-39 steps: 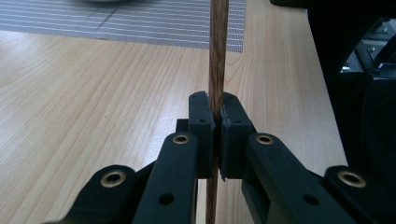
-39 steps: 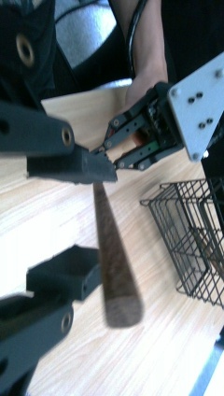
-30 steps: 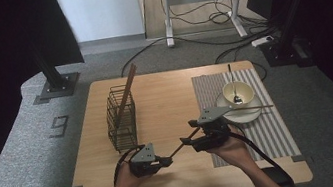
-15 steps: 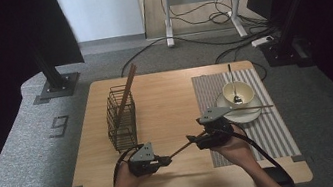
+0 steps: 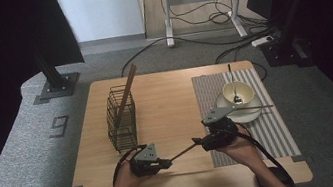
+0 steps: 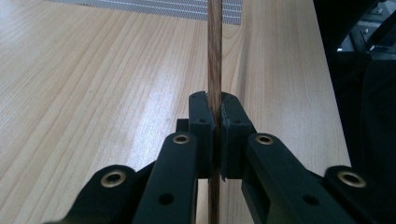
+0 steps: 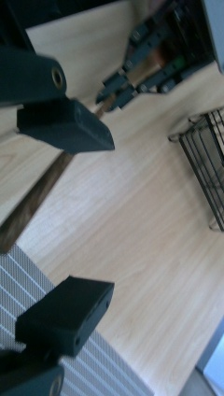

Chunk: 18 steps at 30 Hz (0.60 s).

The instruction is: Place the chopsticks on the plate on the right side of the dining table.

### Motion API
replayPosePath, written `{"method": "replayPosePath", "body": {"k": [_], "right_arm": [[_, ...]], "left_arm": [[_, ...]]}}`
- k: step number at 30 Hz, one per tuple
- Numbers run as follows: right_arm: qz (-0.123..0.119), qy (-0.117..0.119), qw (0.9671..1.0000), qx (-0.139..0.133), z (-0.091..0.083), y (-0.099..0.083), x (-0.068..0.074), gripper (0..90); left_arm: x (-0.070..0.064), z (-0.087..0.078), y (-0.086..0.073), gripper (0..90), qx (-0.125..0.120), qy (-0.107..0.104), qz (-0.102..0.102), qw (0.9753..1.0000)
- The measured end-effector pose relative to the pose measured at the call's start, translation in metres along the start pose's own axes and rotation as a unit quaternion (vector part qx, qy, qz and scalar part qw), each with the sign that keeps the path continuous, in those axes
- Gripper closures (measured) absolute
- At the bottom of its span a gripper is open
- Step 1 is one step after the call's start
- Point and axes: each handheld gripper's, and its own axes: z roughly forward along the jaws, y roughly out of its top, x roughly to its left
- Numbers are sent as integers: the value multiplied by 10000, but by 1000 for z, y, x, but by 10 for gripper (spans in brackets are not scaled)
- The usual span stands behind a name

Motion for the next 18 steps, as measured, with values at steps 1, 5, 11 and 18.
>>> {"method": "replayPosePath", "body": {"k": [1,5,11,18], "right_arm": [[-48,69,10000,53,1,0,1,245],[-210,342,9990,209,5,0,8,233],[-702,578,9936,665,16,0,20,333],[-1515,493,9795,1233,30,8,39,542]], "left_arm": [[0,1,0,851,33,8,2,10000],[0,3,0,850,196,-44,8,9998],[-1,4,2,850,329,-65,-1,9994],[-1,2,2,849,452,-70,44,9989]]}}
